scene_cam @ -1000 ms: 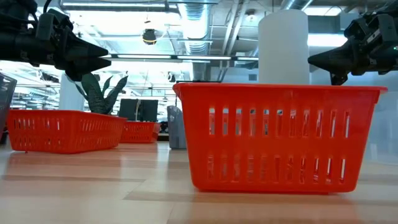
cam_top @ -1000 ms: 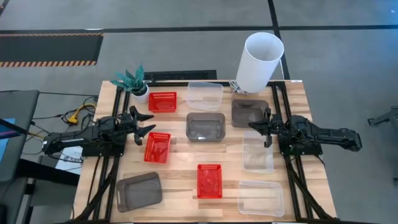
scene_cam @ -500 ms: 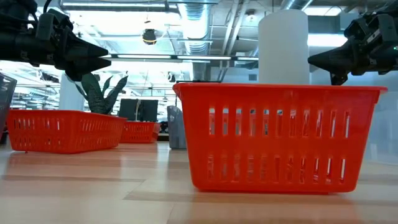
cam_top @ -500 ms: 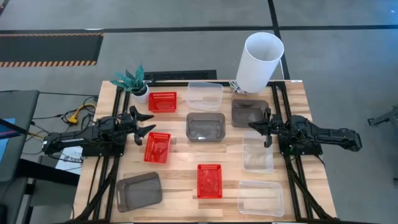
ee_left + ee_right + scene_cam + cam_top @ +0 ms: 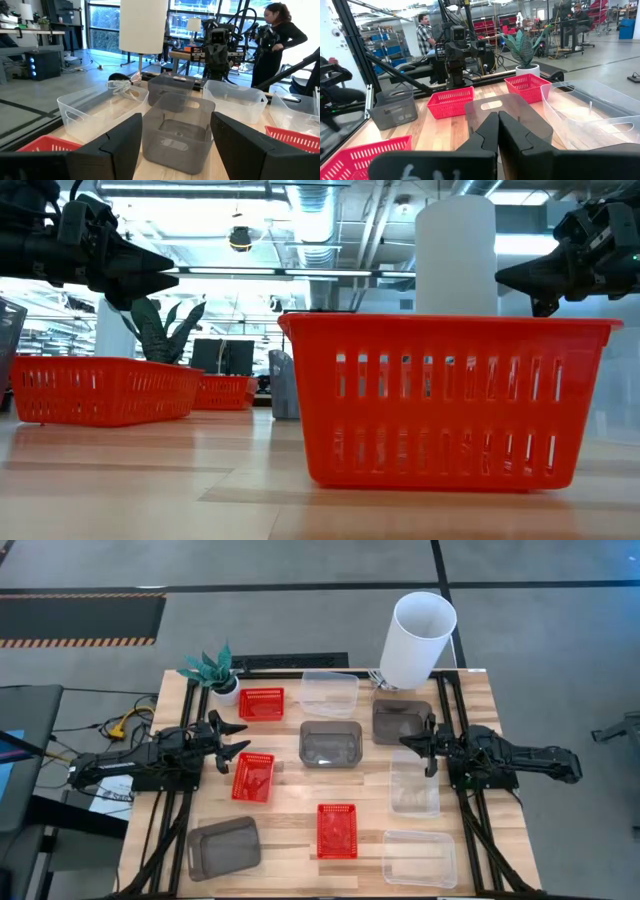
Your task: Stack baskets by color
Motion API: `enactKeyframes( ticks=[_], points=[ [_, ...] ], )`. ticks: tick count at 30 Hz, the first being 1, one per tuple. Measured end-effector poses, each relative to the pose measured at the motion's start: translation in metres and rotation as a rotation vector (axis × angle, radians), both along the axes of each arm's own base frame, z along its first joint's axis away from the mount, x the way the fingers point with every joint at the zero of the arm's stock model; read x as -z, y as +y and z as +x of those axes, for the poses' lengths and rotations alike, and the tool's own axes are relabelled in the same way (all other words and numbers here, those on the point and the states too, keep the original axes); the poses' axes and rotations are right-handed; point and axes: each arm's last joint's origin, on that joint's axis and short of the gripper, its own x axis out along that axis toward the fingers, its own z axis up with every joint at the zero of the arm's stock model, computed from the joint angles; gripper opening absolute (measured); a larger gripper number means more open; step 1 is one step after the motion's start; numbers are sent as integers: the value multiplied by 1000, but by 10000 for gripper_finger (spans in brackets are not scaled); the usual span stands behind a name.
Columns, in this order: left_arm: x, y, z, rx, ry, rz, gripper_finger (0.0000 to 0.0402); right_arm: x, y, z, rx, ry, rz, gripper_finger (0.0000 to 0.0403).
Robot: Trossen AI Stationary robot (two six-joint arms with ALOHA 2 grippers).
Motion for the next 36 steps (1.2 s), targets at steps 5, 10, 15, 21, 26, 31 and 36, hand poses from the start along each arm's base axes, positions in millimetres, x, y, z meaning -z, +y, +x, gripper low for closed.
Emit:
enactKeyframes(
  ticks=[5,10,15,21,26,31,36],
  points=[
    [0,0,0,1,-19,-65,224,0,0,0,0,0,0,26],
    [0,1,0,-16,-67,-217,224,-1,0,0,1,-11,-2,26],
    [0,1,0,-16,-85,-271,224,-3,0,0,9,-33,-21,26],
    [-1,2,-1,-57,-122,-351,224,-21,0,-4,12,-115,-30,28],
    [-1,-1,0,43,-89,-283,224,-43,0,-6,12,-143,-33,55],
    [-12,-2,-1,90,-131,-149,224,-63,-2,2,64,-41,22,98],
    [-34,-3,-3,90,-120,-3,224,-86,-5,18,97,183,191,146]
  ],
)
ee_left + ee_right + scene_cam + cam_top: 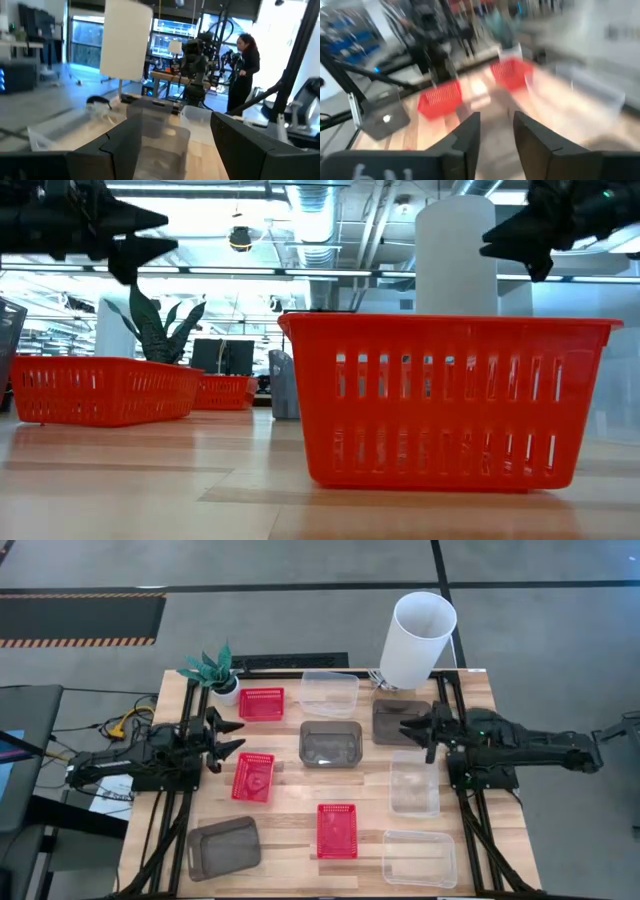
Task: Stack baskets by color
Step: Stack the middle right transparent bin on top of the top transparent bin
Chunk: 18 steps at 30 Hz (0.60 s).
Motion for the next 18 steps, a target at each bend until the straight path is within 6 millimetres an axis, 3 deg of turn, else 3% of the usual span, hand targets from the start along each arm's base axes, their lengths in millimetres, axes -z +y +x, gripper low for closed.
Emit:
enactKeyframes(
  ticks=[9,14,18],
  points=[
    [-26,2,18,11,154,161,224,-44,-1,26,171,470,508,175],
    [-33,5,32,-22,232,219,224,-45,8,39,276,768,750,158],
    [-32,5,40,1,281,238,224,-32,21,39,378,1043,798,146]
  ],
)
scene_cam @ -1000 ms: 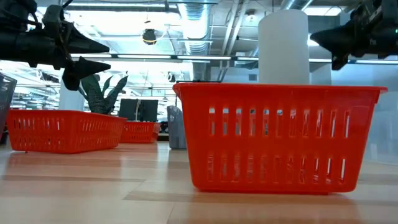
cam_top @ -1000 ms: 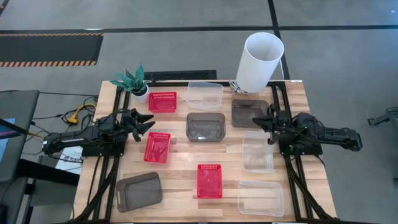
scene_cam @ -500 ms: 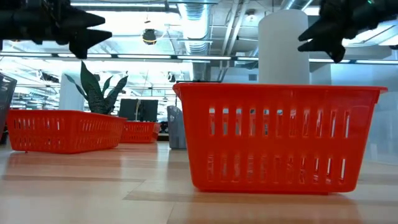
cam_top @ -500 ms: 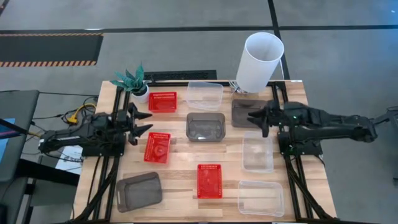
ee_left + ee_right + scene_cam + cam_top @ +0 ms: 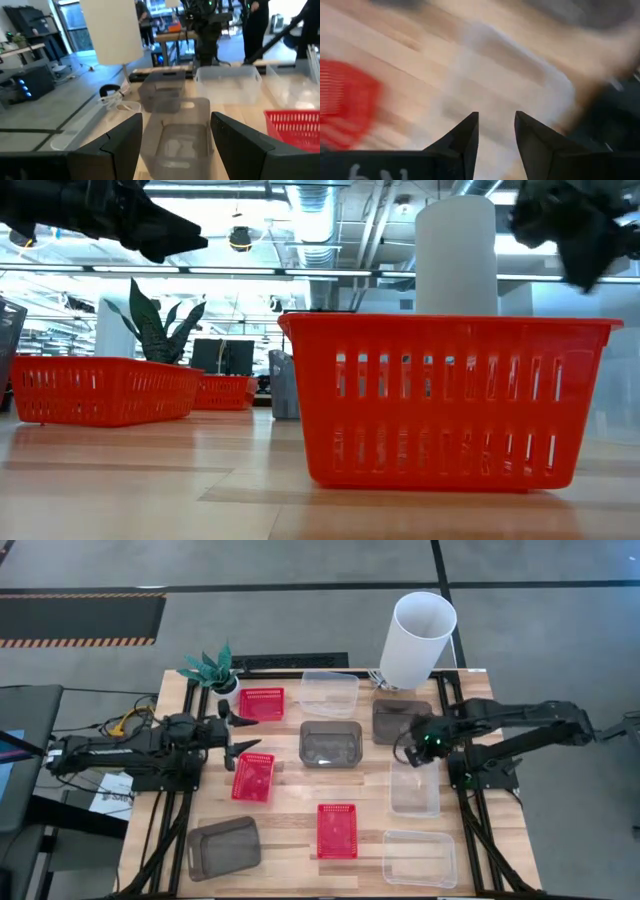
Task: Stack baskets by color
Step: Stack the middle right transparent bin on top of the top transparent bin
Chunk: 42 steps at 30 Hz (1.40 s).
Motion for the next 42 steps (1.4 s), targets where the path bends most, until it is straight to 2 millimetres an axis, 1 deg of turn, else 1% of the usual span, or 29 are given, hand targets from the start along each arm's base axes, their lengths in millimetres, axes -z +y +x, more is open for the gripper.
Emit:
enactKeyframes(
  ticks=[2,4,9,13,16,18,22,25,27,29,34,35,36,39,42],
  points=[
    [2,0,3,12,20,5,224,9,8,-2,14,107,9,145],
    [4,0,5,13,38,9,224,18,17,-3,30,178,21,148],
    [5,1,7,15,50,21,224,40,33,-10,92,244,24,183],
    [5,0,6,22,45,35,224,57,37,-19,143,262,24,221],
    [4,0,6,23,40,41,224,70,39,-23,157,220,40,243],
    [4,0,6,23,40,41,224,76,39,-23,163,193,45,248],
    [4,0,6,21,37,22,224,77,41,-20,165,185,10,244],
    [4,0,6,19,35,6,224,82,41,-17,174,211,-8,222],
    [4,0,6,18,34,0,224,83,42,-15,175,219,-12,195],
    [4,0,6,18,34,-1,224,85,42,-14,175,239,-21,158],
    [4,0,6,17,33,-2,224,86,44,-13,167,242,-35,37],
    [4,0,6,17,33,-2,224,85,45,-12,163,230,-42,20],
    [4,0,6,17,33,-3,224,83,45,-12,153,216,-47,13],
    [4,0,6,17,33,-3,224,71,47,-8,143,164,-41,18],
    [4,0,6,17,33,-3,224,53,48,-3,110,89,-47,8]
  ],
)
